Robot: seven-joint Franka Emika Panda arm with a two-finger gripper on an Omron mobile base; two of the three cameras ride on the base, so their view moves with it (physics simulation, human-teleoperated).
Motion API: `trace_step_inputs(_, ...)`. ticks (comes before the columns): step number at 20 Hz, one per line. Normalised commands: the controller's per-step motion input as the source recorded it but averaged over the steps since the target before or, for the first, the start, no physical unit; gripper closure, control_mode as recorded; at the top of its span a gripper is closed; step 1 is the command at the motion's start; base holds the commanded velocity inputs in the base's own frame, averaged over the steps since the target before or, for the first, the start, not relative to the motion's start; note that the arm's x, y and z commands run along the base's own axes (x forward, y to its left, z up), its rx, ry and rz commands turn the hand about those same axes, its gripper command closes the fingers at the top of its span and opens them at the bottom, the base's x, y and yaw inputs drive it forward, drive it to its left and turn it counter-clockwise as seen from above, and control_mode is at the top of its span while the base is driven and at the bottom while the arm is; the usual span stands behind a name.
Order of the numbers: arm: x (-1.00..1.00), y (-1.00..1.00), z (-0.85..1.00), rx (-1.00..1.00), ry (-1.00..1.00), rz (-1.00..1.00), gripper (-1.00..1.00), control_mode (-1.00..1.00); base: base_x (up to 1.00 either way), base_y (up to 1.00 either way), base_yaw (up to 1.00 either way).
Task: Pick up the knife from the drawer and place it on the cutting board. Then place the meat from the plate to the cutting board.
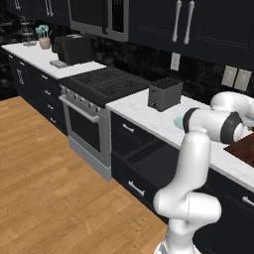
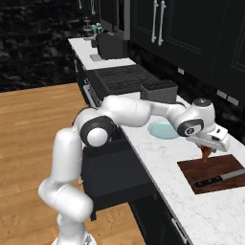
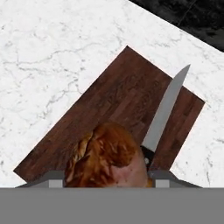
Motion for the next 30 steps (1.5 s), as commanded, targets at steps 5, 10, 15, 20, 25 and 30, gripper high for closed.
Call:
trace_step_inputs(5,0.0,-0.15,-0.12,0.04,0.07,-0.41,1.0,-1.0,0.0,0.0,0.0)
trace_step_inputs(10,0.0,-0.07,-0.1,0.19,0.0,-0.55,1.0,-1.0,0.0,0.0,0.0)
trace_step_inputs(15,0.0,0.0,-0.17,0.22,-0.04,-0.56,1.0,-1.0,0.0,0.0,0.0)
trace_step_inputs(20,0.1,-0.17,-0.29,0.06,-0.04,-0.33,1.0,-1.0,0.0,0.0,0.0)
trace_step_inputs(25,0.19,-0.51,-0.16,0.04,0.0,-0.13,1.0,-1.0,0.0,0.0,0.0)
trace_step_inputs(30,0.27,-0.36,-0.19,0.0,0.0,-0.01,1.0,-1.0,0.0,0.0,0.0)
